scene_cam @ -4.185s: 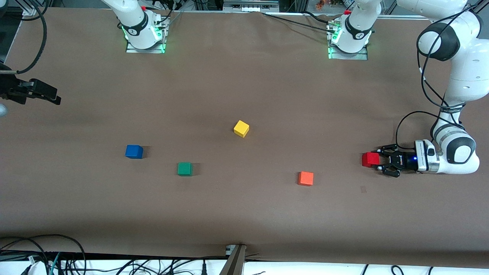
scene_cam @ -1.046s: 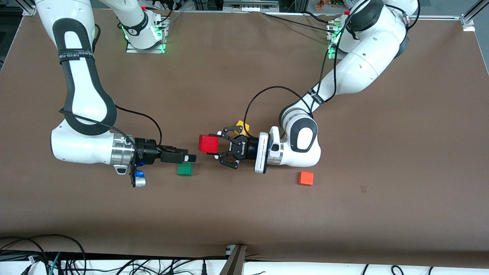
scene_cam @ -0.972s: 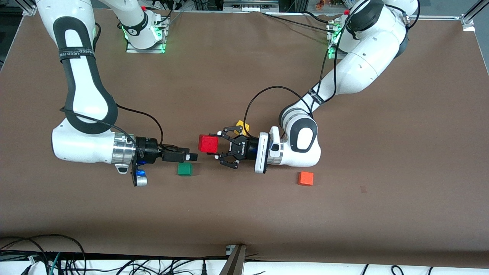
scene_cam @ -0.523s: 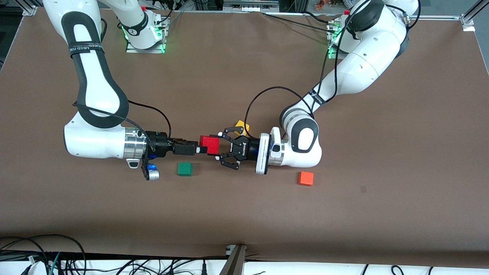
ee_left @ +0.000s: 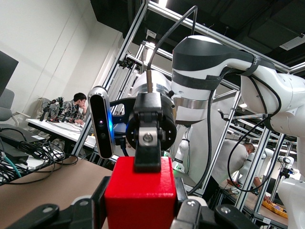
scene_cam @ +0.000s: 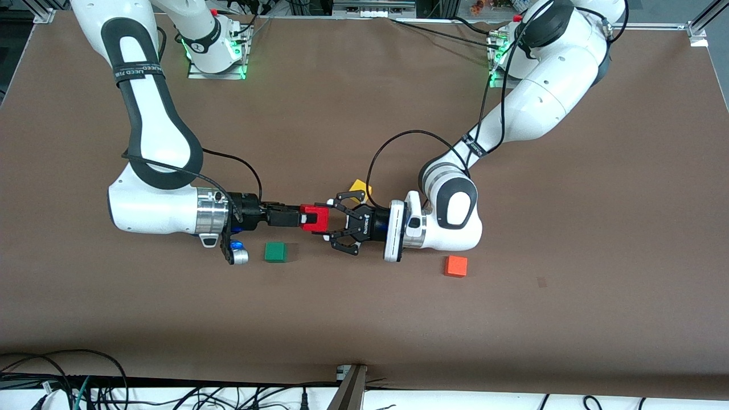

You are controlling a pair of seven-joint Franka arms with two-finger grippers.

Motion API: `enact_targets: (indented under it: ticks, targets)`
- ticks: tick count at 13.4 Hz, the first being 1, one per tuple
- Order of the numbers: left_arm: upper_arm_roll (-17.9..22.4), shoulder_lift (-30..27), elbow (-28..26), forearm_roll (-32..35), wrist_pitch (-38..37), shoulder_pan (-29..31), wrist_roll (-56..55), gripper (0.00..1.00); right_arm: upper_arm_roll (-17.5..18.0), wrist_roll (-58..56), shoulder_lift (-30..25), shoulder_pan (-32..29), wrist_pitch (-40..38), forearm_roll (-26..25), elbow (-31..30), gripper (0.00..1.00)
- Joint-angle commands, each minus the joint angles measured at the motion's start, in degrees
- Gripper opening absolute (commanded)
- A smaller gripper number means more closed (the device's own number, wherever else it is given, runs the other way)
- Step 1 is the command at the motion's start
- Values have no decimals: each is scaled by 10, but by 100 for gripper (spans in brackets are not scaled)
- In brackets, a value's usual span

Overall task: Pass red block to right arm, stack on blue
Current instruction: 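Open the left gripper and pull it back from the red cube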

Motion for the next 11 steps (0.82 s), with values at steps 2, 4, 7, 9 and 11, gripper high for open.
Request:
enact_targets:
  ticks: [2, 4, 7, 9, 11]
  targets:
    - [-1, -11, -3, -25, 1, 5, -3, 0, -2, 4, -17, 5, 3, 5, -14, 0]
    - [0, -10, -2, -31, 0, 5, -1, 50, -3, 5, -17, 5, 6, 4, -12, 0]
    - [-1, -11, -8, -37, -4, 11, -22, 100, -5, 4, -17, 5, 12, 3, -12, 0]
    - [-1, -11, -7, -37, -4, 10, -23, 100, -8, 0, -17, 0, 12, 2, -10, 0]
    - [-1, -11, -7, -37, -4, 10, -23, 100, -26, -2, -18, -1, 11, -49, -9, 0]
